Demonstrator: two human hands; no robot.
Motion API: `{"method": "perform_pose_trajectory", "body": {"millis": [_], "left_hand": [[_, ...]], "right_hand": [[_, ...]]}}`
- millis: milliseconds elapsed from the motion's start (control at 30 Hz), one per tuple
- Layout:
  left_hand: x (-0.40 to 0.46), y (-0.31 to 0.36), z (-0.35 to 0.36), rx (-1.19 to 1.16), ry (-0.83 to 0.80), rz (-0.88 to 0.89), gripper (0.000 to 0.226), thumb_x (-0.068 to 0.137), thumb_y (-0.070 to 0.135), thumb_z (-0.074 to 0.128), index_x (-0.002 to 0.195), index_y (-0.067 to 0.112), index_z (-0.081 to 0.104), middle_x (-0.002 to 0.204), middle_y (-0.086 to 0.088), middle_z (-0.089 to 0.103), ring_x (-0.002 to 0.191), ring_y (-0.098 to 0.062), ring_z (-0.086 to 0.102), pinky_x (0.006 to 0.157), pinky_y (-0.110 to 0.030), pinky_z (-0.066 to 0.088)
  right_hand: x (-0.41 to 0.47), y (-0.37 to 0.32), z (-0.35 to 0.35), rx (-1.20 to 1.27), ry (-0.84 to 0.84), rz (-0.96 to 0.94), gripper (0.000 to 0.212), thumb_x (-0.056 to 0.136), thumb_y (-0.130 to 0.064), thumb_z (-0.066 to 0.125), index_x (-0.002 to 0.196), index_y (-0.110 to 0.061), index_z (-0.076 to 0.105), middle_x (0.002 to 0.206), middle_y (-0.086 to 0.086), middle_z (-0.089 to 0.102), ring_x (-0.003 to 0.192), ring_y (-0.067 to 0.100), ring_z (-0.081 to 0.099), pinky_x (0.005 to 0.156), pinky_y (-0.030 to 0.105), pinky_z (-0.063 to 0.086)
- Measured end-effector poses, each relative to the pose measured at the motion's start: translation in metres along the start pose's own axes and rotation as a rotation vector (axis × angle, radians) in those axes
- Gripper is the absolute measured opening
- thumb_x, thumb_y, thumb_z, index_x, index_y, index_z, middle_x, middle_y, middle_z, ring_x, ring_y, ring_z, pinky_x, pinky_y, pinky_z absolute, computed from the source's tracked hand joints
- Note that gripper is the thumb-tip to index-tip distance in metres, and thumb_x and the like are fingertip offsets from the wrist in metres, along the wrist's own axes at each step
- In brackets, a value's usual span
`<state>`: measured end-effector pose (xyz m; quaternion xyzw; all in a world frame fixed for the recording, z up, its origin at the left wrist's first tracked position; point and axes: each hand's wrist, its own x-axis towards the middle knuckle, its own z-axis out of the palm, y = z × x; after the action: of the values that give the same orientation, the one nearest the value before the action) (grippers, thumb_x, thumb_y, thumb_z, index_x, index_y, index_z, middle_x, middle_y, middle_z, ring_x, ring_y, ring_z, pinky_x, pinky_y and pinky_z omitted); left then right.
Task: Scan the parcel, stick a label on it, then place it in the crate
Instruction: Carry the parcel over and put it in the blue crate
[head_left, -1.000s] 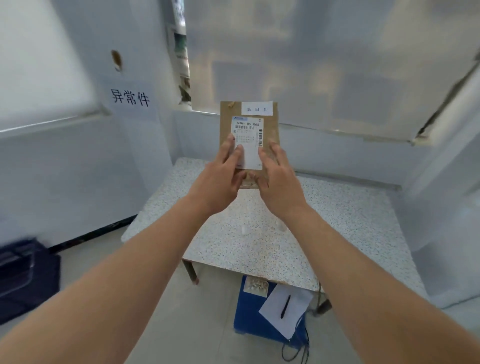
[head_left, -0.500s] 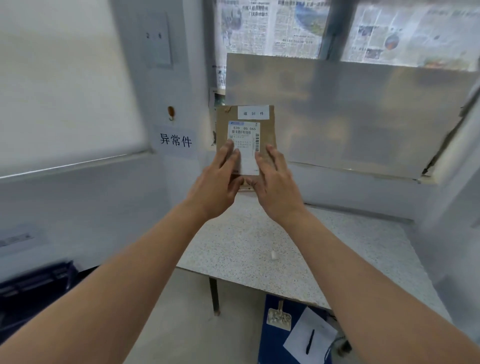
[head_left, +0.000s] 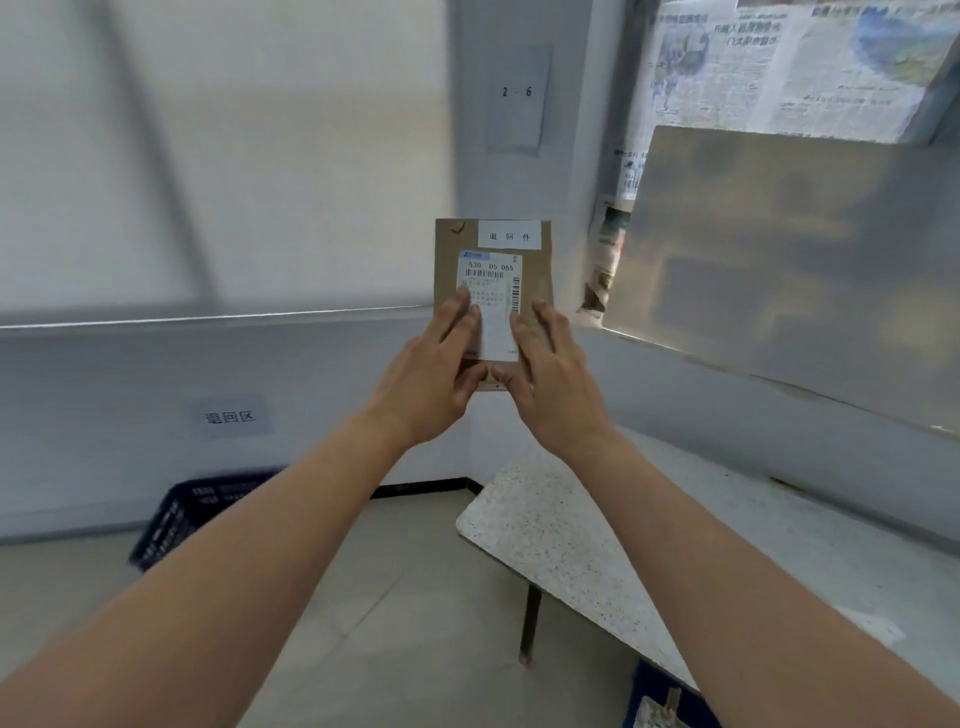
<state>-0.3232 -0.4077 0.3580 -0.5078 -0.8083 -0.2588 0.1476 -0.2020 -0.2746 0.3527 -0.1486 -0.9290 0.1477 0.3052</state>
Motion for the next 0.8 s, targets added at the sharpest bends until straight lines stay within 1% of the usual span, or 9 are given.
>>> {"method": "perform_pose_trajectory", "body": {"millis": [133,233,367,467,567,667,800], "left_hand": [[0.0,-0.059,-0.009,0.046,0.012,-0.093,0.068,0.099,0.03,0.06,0.156,0.009,0.029,0.17,0.001,0.011,0.136,-0.038,0.048,0.101,-0.054,0.05],[-0.007,-0.105,-0.019,0.071,0.024,-0.174,0.069,0.098,0.03,0.062,0.156,0.01,0.03,0.17,0.003,0.012,0.134,-0.039,0.05,0.101,-0.055,0.05],[-0.03,-0.166,-0.031,0.086,0.032,-0.282,0.069,0.098,0.029,0.063,0.156,0.008,0.031,0.17,0.002,0.013,0.135,-0.041,0.049,0.106,-0.056,0.046],[-0.05,-0.214,-0.047,0.093,0.039,-0.347,0.07,0.098,0.031,0.063,0.156,0.008,0.031,0.17,0.004,0.012,0.137,-0.04,0.048,0.106,-0.056,0.046],[-0.073,-0.264,-0.066,0.115,0.046,-0.389,0.07,0.098,0.031,0.063,0.156,0.008,0.031,0.17,0.004,0.012,0.139,-0.035,0.047,0.109,-0.053,0.045],[-0.094,-0.32,-0.085,0.135,0.042,-0.406,0.07,0.098,0.031,0.063,0.156,0.008,0.031,0.17,0.002,0.012,0.139,-0.034,0.046,0.11,-0.049,0.045],[-0.124,-0.402,-0.112,0.141,0.021,-0.409,0.072,0.098,0.03,0.063,0.158,0.009,0.028,0.17,0.001,0.013,0.14,-0.034,0.044,0.112,-0.05,0.044]], "right_hand": [[0.044,-0.019,0.054,0.073,-0.061,-0.064,0.064,0.102,-0.031,0.064,0.157,-0.009,0.039,0.165,0.018,0.025,0.136,0.043,0.046,0.11,0.054,0.044],[0.072,-0.041,0.095,0.123,-0.132,-0.113,0.066,0.102,-0.032,0.064,0.159,-0.013,0.038,0.167,0.014,0.021,0.137,0.043,0.044,0.11,0.052,0.044],[0.1,-0.081,0.149,0.191,-0.203,-0.195,0.065,0.1,-0.029,0.067,0.156,-0.009,0.042,0.166,0.018,0.023,0.141,0.042,0.041,0.112,0.053,0.042],[0.117,-0.119,0.19,0.225,-0.264,-0.229,0.065,0.1,-0.028,0.068,0.156,-0.008,0.041,0.166,0.018,0.022,0.144,0.042,0.039,0.115,0.052,0.04],[0.131,-0.164,0.233,0.25,-0.309,-0.252,0.065,0.101,-0.029,0.066,0.158,-0.01,0.039,0.168,0.017,0.019,0.144,0.044,0.038,0.116,0.053,0.039],[0.143,-0.21,0.277,0.259,-0.332,-0.257,0.065,0.102,-0.031,0.064,0.158,-0.01,0.039,0.168,0.016,0.018,0.142,0.044,0.04,0.114,0.053,0.04],[0.155,-0.277,0.336,0.26,-0.347,-0.234,0.064,0.102,-0.03,0.064,0.157,-0.01,0.04,0.168,0.016,0.019,0.139,0.045,0.042,0.112,0.054,0.043]]}}
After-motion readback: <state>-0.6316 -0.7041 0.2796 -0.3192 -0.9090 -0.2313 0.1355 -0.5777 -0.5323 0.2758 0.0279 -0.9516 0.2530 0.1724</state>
